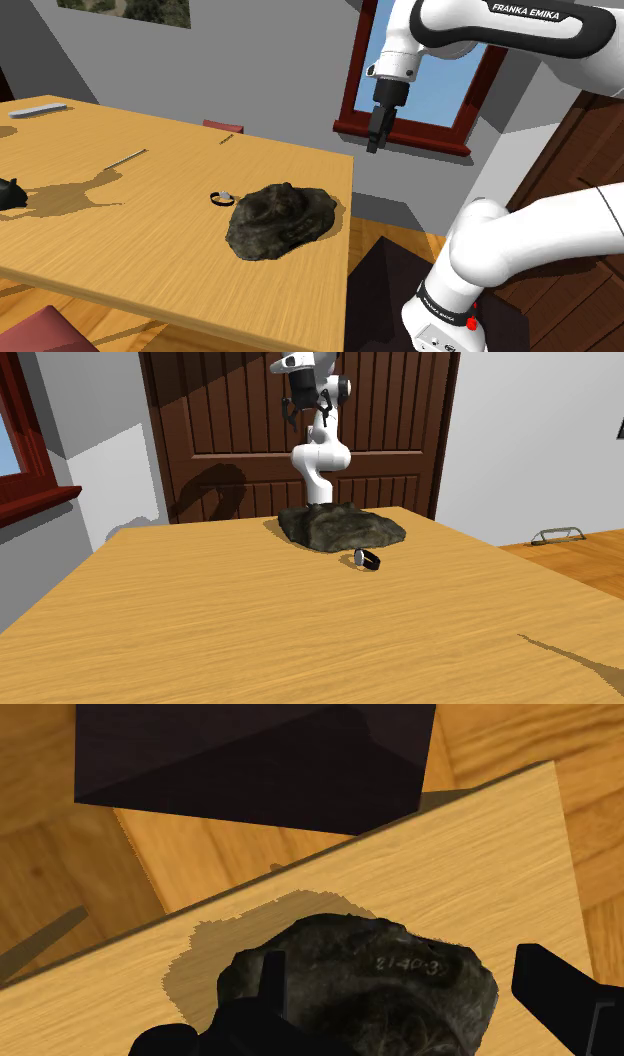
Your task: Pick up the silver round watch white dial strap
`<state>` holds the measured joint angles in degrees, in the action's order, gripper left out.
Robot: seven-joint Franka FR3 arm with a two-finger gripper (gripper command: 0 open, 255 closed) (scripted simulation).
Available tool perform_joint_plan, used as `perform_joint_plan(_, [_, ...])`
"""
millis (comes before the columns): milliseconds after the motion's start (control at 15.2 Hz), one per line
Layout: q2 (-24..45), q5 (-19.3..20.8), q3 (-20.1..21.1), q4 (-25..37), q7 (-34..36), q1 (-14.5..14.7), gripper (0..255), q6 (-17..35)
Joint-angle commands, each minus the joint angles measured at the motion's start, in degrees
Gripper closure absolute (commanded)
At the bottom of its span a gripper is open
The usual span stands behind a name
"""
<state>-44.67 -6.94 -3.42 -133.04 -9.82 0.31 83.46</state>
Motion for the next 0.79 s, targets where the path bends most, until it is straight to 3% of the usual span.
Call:
perform_joint_plan(0, [0.0,0.0,0.0,0.0,0.0,0.0,0,0.0])
perform_joint_plan(726, [19.2,1.0,6.0,4.2,-0.4,3.2,0,17.8])
